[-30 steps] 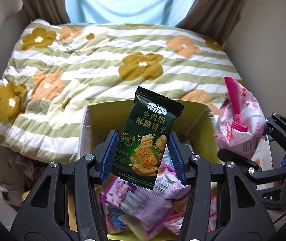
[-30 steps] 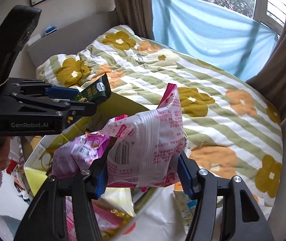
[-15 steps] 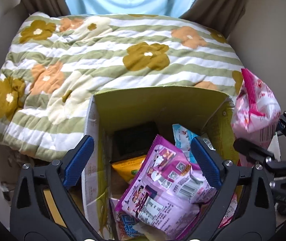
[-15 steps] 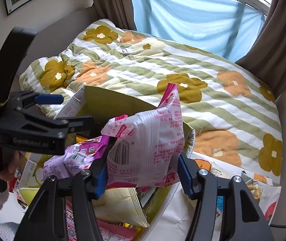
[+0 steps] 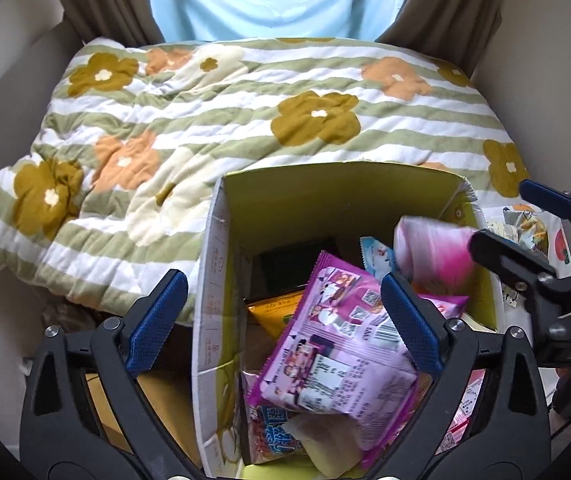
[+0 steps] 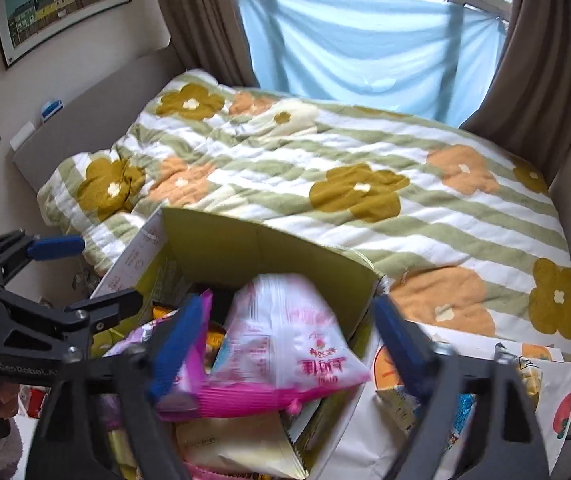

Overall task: Organize snacks
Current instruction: 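Carry both packets over the box and open both grippers to drop them, then move both tools back toward the last two chip bags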

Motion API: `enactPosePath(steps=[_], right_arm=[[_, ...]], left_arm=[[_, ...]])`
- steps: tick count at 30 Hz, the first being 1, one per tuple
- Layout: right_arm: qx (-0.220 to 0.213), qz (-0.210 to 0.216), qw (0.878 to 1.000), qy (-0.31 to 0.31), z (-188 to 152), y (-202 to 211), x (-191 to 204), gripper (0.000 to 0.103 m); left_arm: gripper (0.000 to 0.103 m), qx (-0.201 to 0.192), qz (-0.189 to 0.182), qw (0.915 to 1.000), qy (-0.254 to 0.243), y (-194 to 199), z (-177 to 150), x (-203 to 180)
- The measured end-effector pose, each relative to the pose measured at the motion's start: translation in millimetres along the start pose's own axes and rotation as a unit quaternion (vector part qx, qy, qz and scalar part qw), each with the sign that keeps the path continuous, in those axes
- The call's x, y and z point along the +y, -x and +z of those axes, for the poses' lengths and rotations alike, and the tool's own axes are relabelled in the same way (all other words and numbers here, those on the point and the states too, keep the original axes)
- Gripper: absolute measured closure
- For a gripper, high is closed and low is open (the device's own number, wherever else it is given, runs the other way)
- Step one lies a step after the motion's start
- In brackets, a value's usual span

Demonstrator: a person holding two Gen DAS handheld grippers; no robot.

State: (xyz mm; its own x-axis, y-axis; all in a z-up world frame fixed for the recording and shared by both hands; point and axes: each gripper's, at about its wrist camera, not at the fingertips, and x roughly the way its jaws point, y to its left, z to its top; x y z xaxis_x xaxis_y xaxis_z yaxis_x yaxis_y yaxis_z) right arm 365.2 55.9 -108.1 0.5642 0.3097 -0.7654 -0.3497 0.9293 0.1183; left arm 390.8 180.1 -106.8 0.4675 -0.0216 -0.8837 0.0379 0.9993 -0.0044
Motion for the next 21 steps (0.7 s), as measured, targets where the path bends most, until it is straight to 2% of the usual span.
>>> enactPosePath(steps=[13, 21], right_arm=[[0.011, 0.003, 1.000, 0.002, -14, 20, 0, 0.002], [0.004, -0.012, 1.000, -0.003, -22, 37, 2, 0.002]], left_arm=[[0.006, 0.015, -0.023, 0.9994, 0.023, 9, -27, 5], [0.006, -0.003, -0.032, 0.9994, -0.012, 25, -30, -13]])
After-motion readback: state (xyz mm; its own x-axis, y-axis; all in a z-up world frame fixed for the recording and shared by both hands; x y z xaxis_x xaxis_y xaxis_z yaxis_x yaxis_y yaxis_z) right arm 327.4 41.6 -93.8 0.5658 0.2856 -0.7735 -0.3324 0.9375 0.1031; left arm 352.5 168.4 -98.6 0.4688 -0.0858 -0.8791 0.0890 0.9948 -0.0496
